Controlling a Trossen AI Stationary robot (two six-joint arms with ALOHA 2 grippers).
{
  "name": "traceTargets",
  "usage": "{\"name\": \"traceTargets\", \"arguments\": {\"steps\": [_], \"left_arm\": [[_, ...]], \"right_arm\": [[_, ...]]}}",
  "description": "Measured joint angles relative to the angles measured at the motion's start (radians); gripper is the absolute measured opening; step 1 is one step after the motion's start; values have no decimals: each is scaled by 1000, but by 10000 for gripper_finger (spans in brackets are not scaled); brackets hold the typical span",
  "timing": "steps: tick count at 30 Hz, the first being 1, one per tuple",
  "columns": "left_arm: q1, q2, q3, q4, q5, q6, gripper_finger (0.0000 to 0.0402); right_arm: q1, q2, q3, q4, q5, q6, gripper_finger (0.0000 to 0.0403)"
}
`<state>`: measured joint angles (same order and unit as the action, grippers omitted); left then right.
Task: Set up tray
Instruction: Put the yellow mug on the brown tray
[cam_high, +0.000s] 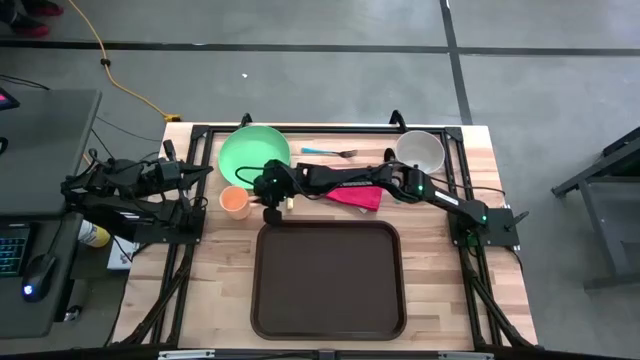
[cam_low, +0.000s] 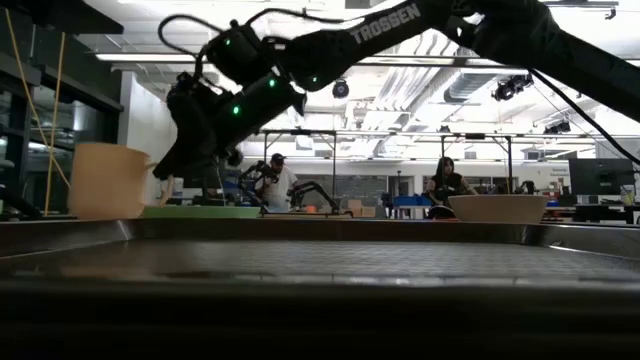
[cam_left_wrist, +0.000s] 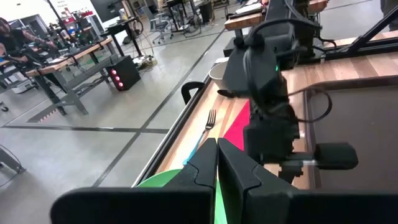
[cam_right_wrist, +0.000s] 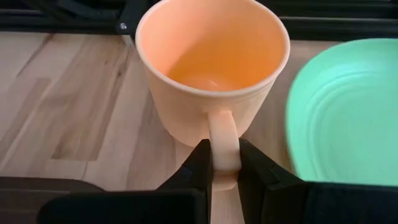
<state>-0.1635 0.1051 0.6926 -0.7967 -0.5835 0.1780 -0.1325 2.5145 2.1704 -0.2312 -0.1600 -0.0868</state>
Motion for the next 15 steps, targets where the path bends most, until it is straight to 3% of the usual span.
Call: {"name": "traceTargets", "arguments": {"steps": [6, 15], "left_arm": [[0, 0, 0, -12, 0, 0, 44], [0, 0, 0, -18, 16, 0, 44]], "right_arm": [[1, -69, 3, -69, 74, 5, 28], [5, -222, 3, -393, 253, 138, 28]]}}
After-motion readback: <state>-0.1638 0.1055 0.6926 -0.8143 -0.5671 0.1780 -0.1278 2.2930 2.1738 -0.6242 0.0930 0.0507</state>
